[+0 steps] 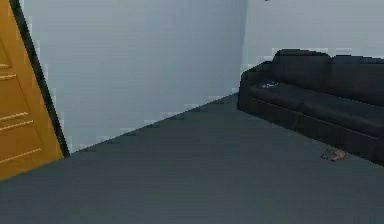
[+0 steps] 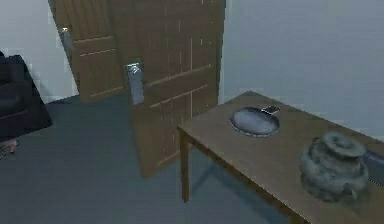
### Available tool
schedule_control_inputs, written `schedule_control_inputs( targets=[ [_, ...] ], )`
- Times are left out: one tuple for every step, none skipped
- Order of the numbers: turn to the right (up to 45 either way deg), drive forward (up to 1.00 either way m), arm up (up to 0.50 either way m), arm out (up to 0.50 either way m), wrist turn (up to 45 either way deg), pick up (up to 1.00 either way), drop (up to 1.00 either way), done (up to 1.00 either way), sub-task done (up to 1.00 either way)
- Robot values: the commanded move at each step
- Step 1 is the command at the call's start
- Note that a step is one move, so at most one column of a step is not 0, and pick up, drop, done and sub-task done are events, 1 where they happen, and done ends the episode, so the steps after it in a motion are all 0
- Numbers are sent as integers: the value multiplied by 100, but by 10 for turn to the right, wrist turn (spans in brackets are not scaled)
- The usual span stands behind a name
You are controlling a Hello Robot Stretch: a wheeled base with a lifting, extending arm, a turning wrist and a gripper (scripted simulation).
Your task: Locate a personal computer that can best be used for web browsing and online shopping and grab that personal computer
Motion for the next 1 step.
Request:
schedule_control_inputs(
  targets=[
    [420, 0, 0, 0, 0, 0, 0, 0, 0]
  ],
)
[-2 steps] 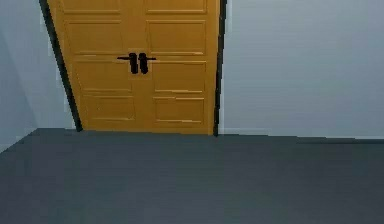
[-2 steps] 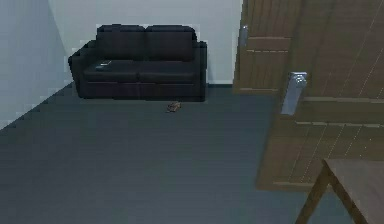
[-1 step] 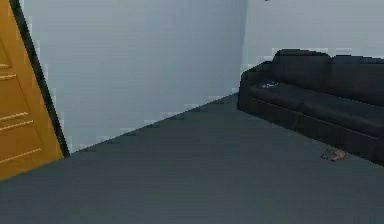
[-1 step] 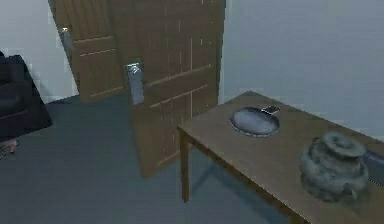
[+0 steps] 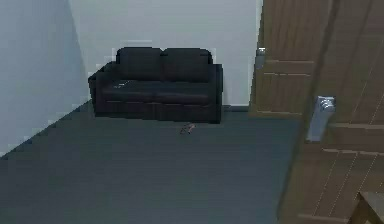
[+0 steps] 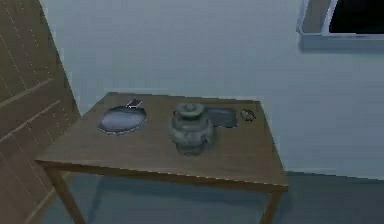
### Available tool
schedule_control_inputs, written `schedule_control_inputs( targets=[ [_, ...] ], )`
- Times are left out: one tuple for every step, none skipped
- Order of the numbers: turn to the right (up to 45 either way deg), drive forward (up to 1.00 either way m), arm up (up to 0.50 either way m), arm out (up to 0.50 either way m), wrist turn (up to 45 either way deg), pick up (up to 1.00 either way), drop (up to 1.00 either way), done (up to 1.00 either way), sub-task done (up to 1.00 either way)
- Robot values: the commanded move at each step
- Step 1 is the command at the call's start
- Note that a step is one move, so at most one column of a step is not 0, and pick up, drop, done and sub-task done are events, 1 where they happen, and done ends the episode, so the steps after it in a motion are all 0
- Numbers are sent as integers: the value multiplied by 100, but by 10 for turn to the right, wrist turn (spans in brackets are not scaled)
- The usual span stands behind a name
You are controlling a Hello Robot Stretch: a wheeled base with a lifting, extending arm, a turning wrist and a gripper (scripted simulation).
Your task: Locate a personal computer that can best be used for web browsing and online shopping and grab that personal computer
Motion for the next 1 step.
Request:
schedule_control_inputs(
  targets=[
    [0, 100, 0, 0, 0, 0, 0, 0, 0]
  ],
)
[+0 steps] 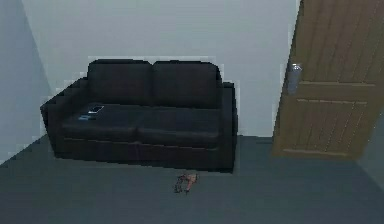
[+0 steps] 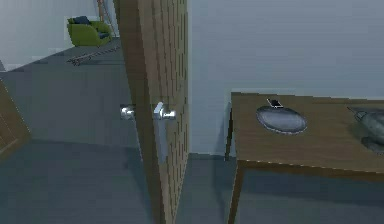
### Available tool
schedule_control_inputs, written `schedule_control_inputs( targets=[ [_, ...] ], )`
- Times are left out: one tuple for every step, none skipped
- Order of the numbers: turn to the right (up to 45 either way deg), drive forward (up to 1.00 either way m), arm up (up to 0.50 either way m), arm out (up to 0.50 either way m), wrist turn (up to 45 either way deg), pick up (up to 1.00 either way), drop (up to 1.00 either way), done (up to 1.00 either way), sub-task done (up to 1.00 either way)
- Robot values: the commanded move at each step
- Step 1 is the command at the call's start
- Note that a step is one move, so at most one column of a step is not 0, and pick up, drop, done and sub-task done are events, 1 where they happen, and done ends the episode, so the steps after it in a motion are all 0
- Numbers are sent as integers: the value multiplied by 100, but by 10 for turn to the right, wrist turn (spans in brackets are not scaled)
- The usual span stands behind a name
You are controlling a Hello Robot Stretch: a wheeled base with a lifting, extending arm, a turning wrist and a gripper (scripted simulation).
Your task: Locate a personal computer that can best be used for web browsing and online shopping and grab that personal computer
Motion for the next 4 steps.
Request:
schedule_control_inputs(
  targets=[
    [60, 0, 0, 0, 0, 0, 0, 0, 0],
    [30, 0, 0, 0, 0, 0, 0, 0, 0],
    [0, 50, 0, 0, 0, 0, 0, 0, 0],
    [90, 0, 0, 0, 0, 0, 0, 0, 0]
  ],
)
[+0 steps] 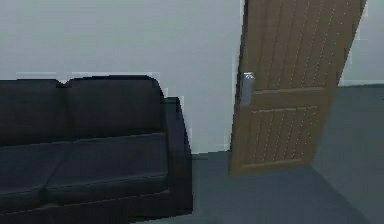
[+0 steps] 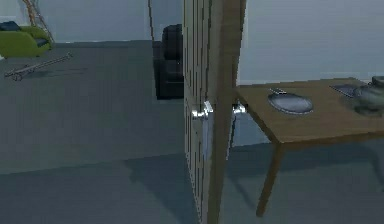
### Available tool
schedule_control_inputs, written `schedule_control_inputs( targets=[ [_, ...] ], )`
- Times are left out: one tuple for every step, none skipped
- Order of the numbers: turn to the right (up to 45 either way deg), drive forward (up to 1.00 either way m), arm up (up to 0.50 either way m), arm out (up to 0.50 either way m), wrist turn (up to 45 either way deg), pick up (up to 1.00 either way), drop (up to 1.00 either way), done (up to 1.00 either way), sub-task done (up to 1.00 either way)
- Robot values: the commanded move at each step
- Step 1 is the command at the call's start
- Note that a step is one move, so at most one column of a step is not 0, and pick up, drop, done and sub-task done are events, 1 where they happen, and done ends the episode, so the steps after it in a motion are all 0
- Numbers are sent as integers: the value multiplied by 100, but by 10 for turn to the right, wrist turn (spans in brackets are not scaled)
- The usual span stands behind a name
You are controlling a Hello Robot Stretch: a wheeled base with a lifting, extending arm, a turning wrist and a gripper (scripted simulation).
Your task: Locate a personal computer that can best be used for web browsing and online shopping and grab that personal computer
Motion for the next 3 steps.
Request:
schedule_control_inputs(
  targets=[
    [0, 20, 0, 0, 0, 0, 0, 0, 0],
    [330, 0, 0, 0, 0, 0, 0, 0, 0],
    [0, 40, 0, 0, 0, 0, 0, 0, 0]
  ],
)
